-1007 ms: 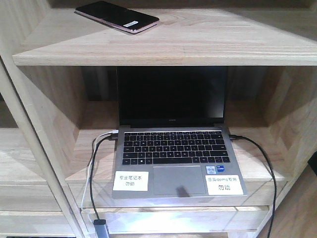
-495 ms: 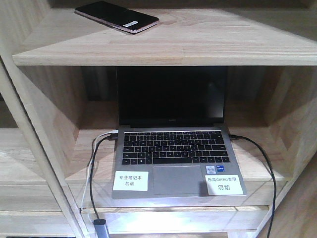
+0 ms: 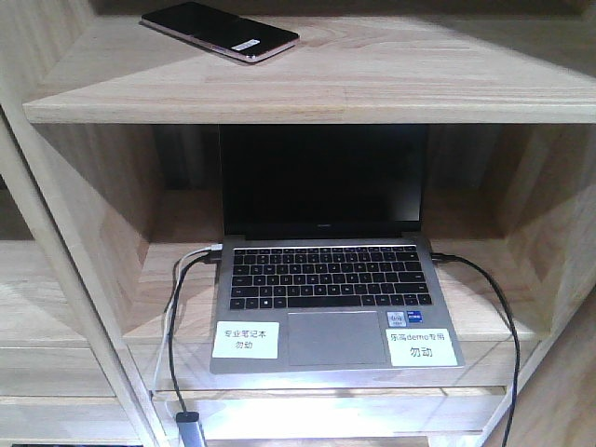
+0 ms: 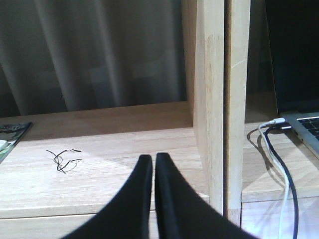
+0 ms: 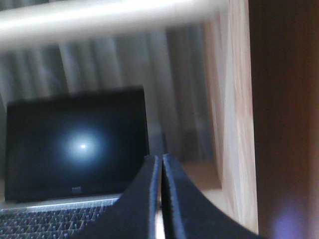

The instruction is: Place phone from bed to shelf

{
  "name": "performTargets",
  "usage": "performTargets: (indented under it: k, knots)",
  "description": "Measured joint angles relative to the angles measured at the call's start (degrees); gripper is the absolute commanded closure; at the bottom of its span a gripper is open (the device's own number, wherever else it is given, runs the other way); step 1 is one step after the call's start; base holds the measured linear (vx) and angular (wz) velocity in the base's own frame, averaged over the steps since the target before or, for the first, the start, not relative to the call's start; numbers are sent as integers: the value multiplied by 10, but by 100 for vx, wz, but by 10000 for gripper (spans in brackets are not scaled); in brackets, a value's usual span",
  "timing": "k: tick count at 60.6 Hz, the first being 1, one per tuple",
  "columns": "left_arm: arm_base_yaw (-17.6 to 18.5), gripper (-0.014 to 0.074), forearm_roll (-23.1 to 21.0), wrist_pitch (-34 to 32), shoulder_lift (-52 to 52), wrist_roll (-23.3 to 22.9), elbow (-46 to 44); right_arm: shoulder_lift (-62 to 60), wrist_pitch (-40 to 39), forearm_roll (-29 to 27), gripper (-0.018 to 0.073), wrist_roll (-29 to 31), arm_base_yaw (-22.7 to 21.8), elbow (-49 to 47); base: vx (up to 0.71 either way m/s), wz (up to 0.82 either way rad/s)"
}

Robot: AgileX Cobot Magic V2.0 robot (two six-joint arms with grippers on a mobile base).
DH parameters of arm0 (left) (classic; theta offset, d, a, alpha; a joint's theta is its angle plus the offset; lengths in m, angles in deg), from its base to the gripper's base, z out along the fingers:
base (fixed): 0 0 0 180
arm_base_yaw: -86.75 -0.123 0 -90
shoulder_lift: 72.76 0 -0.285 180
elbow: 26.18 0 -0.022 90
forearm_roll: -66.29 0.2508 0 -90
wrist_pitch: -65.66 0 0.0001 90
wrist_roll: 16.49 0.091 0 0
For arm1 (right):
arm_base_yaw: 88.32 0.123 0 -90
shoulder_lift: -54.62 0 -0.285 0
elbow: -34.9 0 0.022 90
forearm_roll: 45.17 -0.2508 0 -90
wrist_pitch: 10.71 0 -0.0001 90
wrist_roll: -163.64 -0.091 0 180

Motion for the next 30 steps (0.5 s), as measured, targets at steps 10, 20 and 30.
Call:
performTargets:
  k: [10, 20, 30]
  knots:
    - [0, 595, 0, 0, 0, 0, 0, -33, 61, 0, 565, 6, 0, 2, 0, 0]
    - [0, 595, 0, 0, 0, 0, 0, -35, 79, 0, 565, 16, 0, 2, 0, 0]
    - [0, 595, 0, 0, 0, 0, 0, -35, 82, 3, 565, 17, 0, 2, 0, 0]
